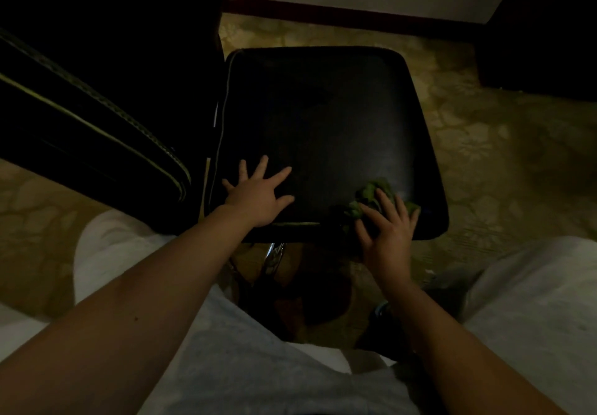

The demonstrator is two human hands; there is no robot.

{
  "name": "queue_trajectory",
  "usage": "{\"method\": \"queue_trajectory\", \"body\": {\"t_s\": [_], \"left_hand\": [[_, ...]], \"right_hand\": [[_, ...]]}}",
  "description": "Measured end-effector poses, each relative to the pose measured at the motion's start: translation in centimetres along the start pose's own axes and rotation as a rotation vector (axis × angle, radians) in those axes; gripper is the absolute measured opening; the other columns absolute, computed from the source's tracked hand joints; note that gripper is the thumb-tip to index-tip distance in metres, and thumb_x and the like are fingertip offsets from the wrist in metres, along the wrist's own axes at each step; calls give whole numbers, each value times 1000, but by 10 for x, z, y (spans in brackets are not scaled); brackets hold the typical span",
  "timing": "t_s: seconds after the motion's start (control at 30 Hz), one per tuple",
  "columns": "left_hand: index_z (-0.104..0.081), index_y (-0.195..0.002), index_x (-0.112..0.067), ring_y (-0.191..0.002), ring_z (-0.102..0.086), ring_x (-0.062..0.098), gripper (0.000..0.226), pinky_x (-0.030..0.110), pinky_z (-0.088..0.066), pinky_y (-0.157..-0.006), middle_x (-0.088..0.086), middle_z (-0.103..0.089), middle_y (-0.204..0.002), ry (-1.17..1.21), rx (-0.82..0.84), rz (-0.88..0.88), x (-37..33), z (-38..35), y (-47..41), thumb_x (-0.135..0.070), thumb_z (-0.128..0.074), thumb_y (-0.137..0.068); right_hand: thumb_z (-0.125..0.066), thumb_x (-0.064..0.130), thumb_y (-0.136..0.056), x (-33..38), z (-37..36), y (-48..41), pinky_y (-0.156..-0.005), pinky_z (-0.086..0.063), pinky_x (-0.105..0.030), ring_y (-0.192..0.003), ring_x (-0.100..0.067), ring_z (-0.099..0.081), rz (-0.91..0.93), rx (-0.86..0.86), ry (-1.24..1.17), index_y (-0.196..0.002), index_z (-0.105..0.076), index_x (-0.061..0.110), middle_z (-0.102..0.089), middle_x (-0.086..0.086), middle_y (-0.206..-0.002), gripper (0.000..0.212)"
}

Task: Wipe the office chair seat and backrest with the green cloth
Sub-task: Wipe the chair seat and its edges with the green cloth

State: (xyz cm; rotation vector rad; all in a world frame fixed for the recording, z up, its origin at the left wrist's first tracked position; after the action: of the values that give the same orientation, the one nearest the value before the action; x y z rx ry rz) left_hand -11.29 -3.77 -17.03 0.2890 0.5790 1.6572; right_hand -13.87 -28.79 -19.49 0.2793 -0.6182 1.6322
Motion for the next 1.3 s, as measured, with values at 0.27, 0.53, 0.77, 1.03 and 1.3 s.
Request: {"method": "queue_trajectory", "body": {"t_s": [0.27, 0.53, 0.77, 1.03, 1.3], "left_hand": [[2, -154, -53, -150, 21, 39, 66, 70, 0, -117, -1, 22, -166, -10, 57, -18, 4, -7, -5, -58, -38, -102], [4, -154, -52, -150, 22, 40, 59, 71, 1, -117, -2, 23, -166, 12, 85, -50, 9, -5, -5, -42, -31, -108], [6, -153, -52, -149, 24, 39, 60, 71, 3, -117, -2, 25, -165, 5, 103, -29, 7, -8, -6, -39, -32, -109], [7, -152, -54, -149, 24, 39, 61, 71, 1, -116, -2, 24, -165, -11, 94, -27, 9, -6, -7, -39, -33, -108], [6, -154, -51, -149, 24, 40, 61, 71, 2, -116, 0, 24, -166, 1, 84, -43, 9, -8, -7, -40, -33, -108]], "right_hand": [[-76, 25, -83, 36, -22, 6, -116, -8, -65, -143, -40, -30, 33, 36, -2, -115, -72, 25, -52, -9, -145, 32], [-75, 22, -83, 66, -40, 9, -117, -12, -61, -141, -38, -35, 141, 80, -43, -113, -73, 20, -54, -9, -143, 29], [-75, 19, -84, 49, -30, 6, -118, -10, -57, -143, -40, -32, 69, 47, -62, -113, -73, 18, -51, -11, -145, 29], [-74, 23, -85, 91, -52, 13, -118, -10, -55, -144, -40, -30, 162, 126, -64, -117, -72, 21, -49, -12, -147, 32], [-72, 22, -86, 37, -23, 5, -118, -18, -59, -142, -38, -35, 62, 38, -56, -115, -73, 19, -52, -10, -145, 29]]}}
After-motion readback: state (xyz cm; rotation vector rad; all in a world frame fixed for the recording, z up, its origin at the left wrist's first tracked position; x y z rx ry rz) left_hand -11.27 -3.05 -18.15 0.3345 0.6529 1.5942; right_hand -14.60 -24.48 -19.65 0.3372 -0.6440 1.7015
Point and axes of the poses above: each hand's wrist, its own y-axis away from the middle knuckle, its own z-axis out of the back of the hand, x = y × z, the point moved 6 cm from there along -y, towards the middle knuckle
